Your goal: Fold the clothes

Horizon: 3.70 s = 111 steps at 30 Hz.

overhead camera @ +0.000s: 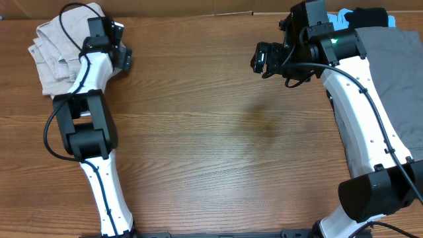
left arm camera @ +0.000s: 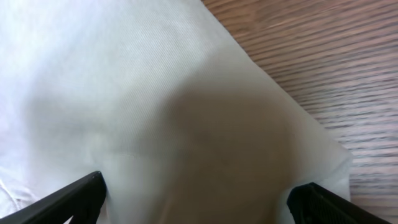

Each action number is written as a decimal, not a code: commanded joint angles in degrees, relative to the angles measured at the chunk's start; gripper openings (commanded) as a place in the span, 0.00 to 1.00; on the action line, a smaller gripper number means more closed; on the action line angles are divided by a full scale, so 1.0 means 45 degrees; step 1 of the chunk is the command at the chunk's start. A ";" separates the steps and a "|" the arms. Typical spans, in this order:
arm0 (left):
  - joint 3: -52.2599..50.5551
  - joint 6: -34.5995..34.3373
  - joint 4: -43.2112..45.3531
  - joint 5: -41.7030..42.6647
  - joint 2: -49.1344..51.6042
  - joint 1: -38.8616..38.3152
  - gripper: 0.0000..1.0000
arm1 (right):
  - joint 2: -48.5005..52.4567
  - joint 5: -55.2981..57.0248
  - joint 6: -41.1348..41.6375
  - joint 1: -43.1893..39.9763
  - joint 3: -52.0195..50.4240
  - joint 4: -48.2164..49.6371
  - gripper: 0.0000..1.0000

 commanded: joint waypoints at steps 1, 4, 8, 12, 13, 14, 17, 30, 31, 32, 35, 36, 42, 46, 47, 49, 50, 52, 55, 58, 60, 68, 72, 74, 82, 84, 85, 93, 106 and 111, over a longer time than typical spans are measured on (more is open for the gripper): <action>-0.0952 0.0792 -0.1263 0.0753 0.1802 -0.1413 0.99 | -0.0010 0.0136 -0.0053 -0.0024 -0.0049 0.0058 1.00; -0.0952 0.1132 -0.1962 0.0714 0.1802 -0.2021 1.00 | -0.0010 0.0136 -0.0053 -0.0029 -0.0049 0.0039 1.00; -0.0952 0.1292 -0.2861 0.0486 0.1802 -0.2812 1.00 | -0.0010 0.0136 -0.0053 -0.0029 -0.0049 -0.0024 1.00; -0.0952 0.1234 -0.3317 0.0267 0.1802 -0.3322 1.00 | -0.0010 0.0136 -0.0053 -0.0029 -0.0049 -0.0112 1.00; -0.0952 0.1239 -0.3487 0.0262 0.1797 -0.3405 1.00 | -0.0010 0.0136 -0.0058 -0.0029 -0.0049 -0.0136 1.00; -0.0947 0.1224 -0.3623 0.0267 0.1797 -0.3463 1.00 | -0.0010 0.0136 -0.0063 -0.0029 -0.0049 -0.0160 1.00; -0.0952 0.0777 -0.4240 0.0267 0.1797 -0.3497 1.00 | -0.0010 0.0141 -0.0102 -0.0029 -0.0049 -0.0214 1.00; -0.0947 -0.5231 -0.8218 -0.0957 0.1797 -0.1666 1.00 | -0.0010 0.0131 -0.0335 -0.0024 -0.0049 -0.0180 1.00; -0.0942 -0.5236 -0.8208 -0.0957 0.1797 -0.1472 1.00 | -0.0010 0.0131 -0.0340 -0.0024 -0.0049 -0.0185 1.00; -0.0942 -0.5226 -0.8150 -0.0962 0.1797 -0.1268 1.00 | -0.0010 0.0131 -0.0340 -0.0024 -0.0049 -0.0185 1.00; -0.0942 -0.4877 -0.7679 -0.0976 0.1797 -0.0772 1.00 | -0.0010 0.0131 -0.0340 -0.0024 -0.0049 -0.0175 1.00; -0.0942 -0.4682 -0.7417 -0.0981 0.1797 -0.0622 1.00 | -0.0010 0.0131 -0.0335 -0.0024 -0.0049 -0.0175 1.00; -0.0942 -0.3580 -0.6120 -0.1083 0.1797 -0.0126 1.00 | -0.0010 0.0131 -0.0335 -0.0024 -0.0049 -0.0189 1.00; -0.0942 -0.2837 -0.5319 -0.1894 0.1797 -0.0087 1.00 | -0.0010 0.0131 -0.0335 -0.0024 -0.0049 -0.0185 1.00; -0.0942 -0.2642 -0.5149 -0.2030 0.1797 -0.0087 1.00 | -0.0010 0.0131 -0.0335 -0.0024 -0.0049 -0.0185 1.00; -0.0942 -0.2059 -0.4833 -0.2001 0.1797 -0.0092 1.00 | -0.0010 0.0131 -0.0335 -0.0024 -0.0049 -0.0185 1.00; -0.0942 -0.1904 -0.4765 -0.2006 0.1797 -0.0092 1.00 | -0.0010 0.0131 -0.0335 -0.0024 -0.0049 -0.0180 1.00; -0.0942 -0.1574 -0.4707 -0.2011 0.1797 -0.0102 1.00 | -0.0010 0.0131 -0.0335 -0.0024 -0.0049 -0.0180 1.00; -0.0942 -0.1413 -0.4682 -0.2050 0.1797 -0.0112 1.00 | -0.0010 0.0131 -0.0335 -0.0024 -0.0049 -0.0185 1.00; -0.0806 -0.1977 -0.4682 -0.2035 0.1773 -0.0117 1.00 | -0.0010 0.0131 -0.0340 -0.0024 -0.0049 -0.0175 1.00; -0.0549 -0.2293 -0.4906 -0.2040 0.1676 -0.0126 1.00 | -0.0010 0.0136 -0.0345 -0.0024 -0.0049 -0.0126 1.00; 0.1477 -0.2579 -0.7519 -0.2016 0.0097 -0.0306 1.00 | -0.0010 0.0126 -0.0340 -0.0024 -0.0049 0.0044 1.00; 0.1982 -0.2890 -0.8456 -0.1987 -0.1496 -0.0578 1.00 | -0.0015 0.0131 -0.0393 -0.0029 -0.0049 0.0107 1.00; 0.2011 -0.3065 -0.8592 -0.1982 -0.2453 -0.0782 1.00 | -0.0024 0.0131 -0.0393 -0.0029 -0.0039 0.0194 1.00; 0.2011 -0.3915 -0.8602 -0.1875 -0.5659 -0.1049 1.00 | -0.0379 0.0121 -0.0384 -0.0024 0.0248 0.0257 1.00; 0.2011 -0.4342 -0.8602 -0.1583 -0.6343 -0.1107 1.00 | -0.0753 0.0126 -0.0389 -0.0024 0.0607 0.0155 1.00; 0.2011 -0.4449 -0.8602 -0.1360 -0.6630 -0.1127 1.00 | -0.0967 0.0131 -0.0389 -0.0024 0.0806 0.0087 1.00; 0.2011 -0.4478 -0.9024 -0.0806 -0.9515 -0.1117 1.00 | -0.3750 0.0704 -0.1054 -0.0024 0.3269 -0.1982 1.00; 0.1987 -0.4473 -0.9044 -0.0806 -1.0010 -0.1127 1.00 | -0.7893 0.1122 -0.0996 -0.0024 0.3633 -0.3764 1.00; 0.1987 -0.4478 -0.9044 -0.0806 -1.0010 -0.1127 1.00 | -0.7878 0.1122 -0.1001 -0.0024 0.3633 -0.4216 1.00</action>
